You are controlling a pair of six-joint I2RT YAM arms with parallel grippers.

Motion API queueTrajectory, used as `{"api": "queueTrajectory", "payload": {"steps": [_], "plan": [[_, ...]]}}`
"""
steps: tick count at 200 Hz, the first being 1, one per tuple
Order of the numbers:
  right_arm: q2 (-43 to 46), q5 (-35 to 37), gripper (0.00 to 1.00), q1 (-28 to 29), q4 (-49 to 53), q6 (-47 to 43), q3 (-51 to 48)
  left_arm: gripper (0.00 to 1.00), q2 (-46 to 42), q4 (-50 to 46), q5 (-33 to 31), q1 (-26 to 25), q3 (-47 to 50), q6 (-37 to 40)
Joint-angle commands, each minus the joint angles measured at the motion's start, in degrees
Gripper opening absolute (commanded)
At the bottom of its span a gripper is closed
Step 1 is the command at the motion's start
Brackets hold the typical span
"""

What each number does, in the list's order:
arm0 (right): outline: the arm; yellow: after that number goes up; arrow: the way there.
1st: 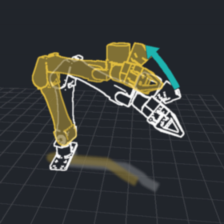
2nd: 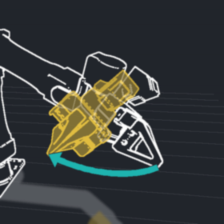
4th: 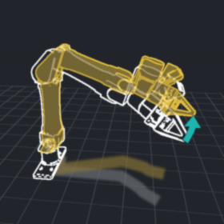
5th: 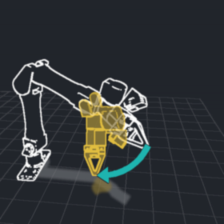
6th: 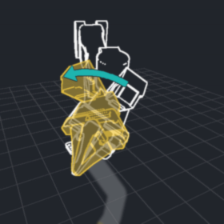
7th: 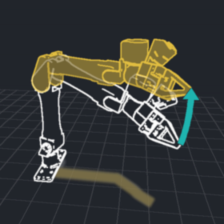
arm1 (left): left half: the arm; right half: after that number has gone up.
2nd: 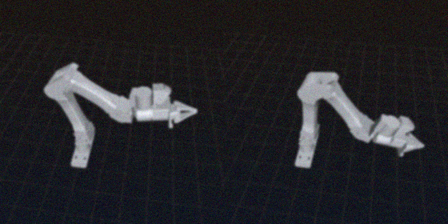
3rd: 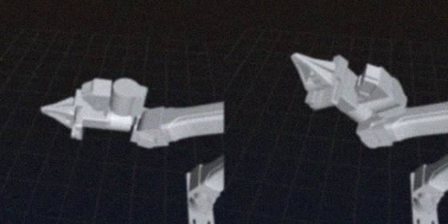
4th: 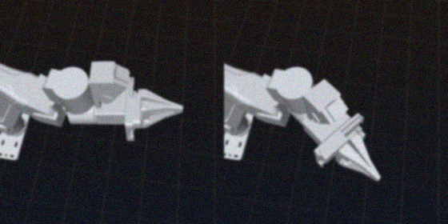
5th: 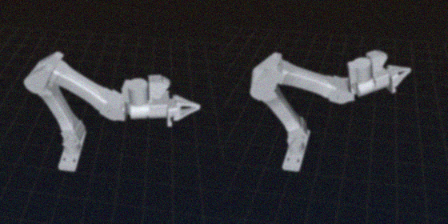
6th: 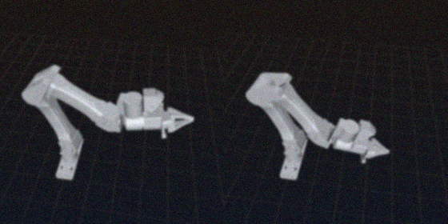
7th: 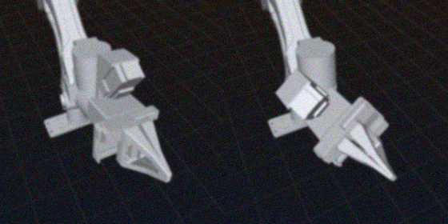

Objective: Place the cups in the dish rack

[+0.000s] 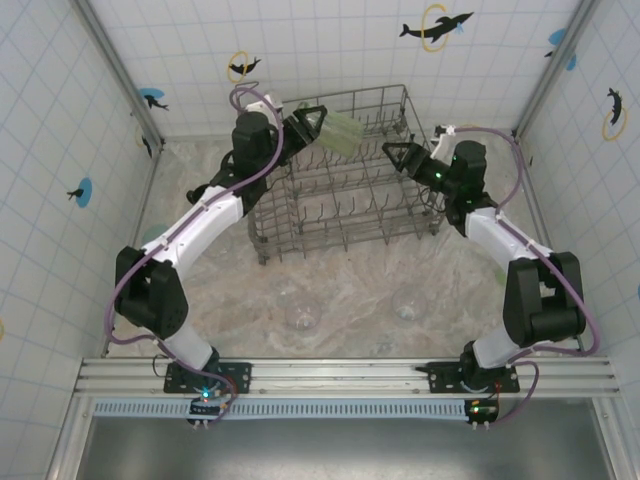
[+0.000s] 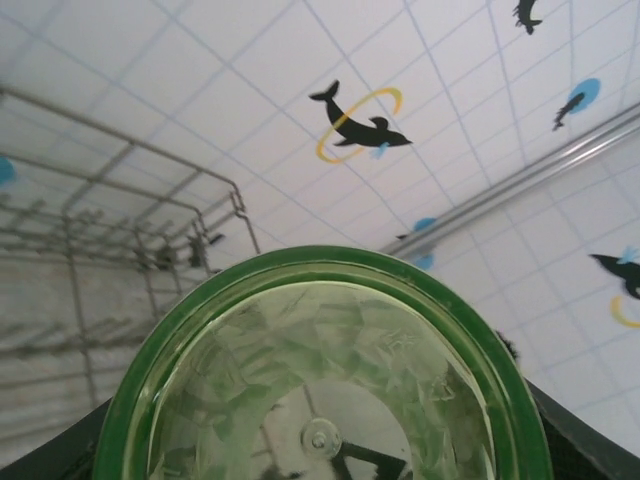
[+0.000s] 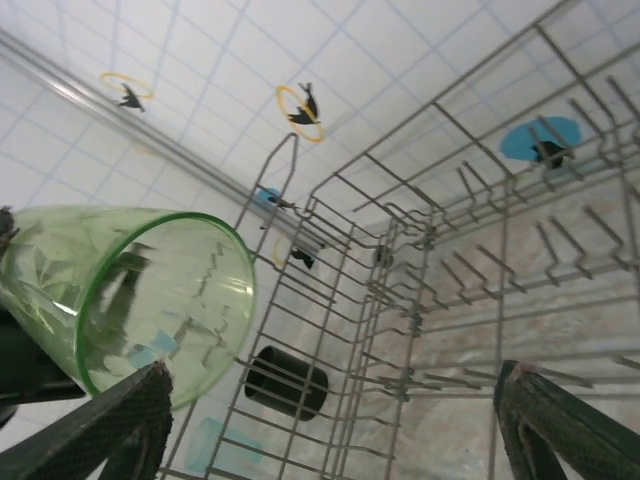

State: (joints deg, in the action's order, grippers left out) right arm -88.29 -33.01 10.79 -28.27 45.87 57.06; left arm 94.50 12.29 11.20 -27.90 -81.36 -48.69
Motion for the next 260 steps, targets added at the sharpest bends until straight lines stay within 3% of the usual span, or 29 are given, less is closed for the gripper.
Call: {"api": "queueTrajectory", "payload": {"steps": [1, 11, 73, 145, 210, 260], "plan": [[2.9, 0.5, 0.93, -2.0, 3.9, -3.3, -1.4, 0.00, -0.5, -7.6, -9.6, -0.8, -4.3, 13.8], [3.6, 0.3, 1.00, -3.1, 4.3, -3.4, -2.0, 0.00, 0.6, -10.1, -11.6, -0.8, -6.2, 16.6], [10.6, -0.4, 1.00, -8.0, 7.2, -3.3, -5.6, 0.00, 9.1, -16.3, -21.0, -1.9, -16.4, 28.0], [21.5, 3.5, 1.00, -12.3, 13.8, -9.0, -12.7, 0.00, 18.3, -17.1, -24.9, -3.2, -24.8, 37.3], [24.9, 4.3, 1.00, -13.9, 18.1, -11.4, -16.4, 0.00, 23.4, -16.9, -30.2, -3.9, -27.5, 43.1], [26.2, 4.7, 1.00, -14.0, 19.4, -11.6, -16.8, 0.00, 27.1, -16.9, -31.0, -4.0, -31.1, 43.4]]}}
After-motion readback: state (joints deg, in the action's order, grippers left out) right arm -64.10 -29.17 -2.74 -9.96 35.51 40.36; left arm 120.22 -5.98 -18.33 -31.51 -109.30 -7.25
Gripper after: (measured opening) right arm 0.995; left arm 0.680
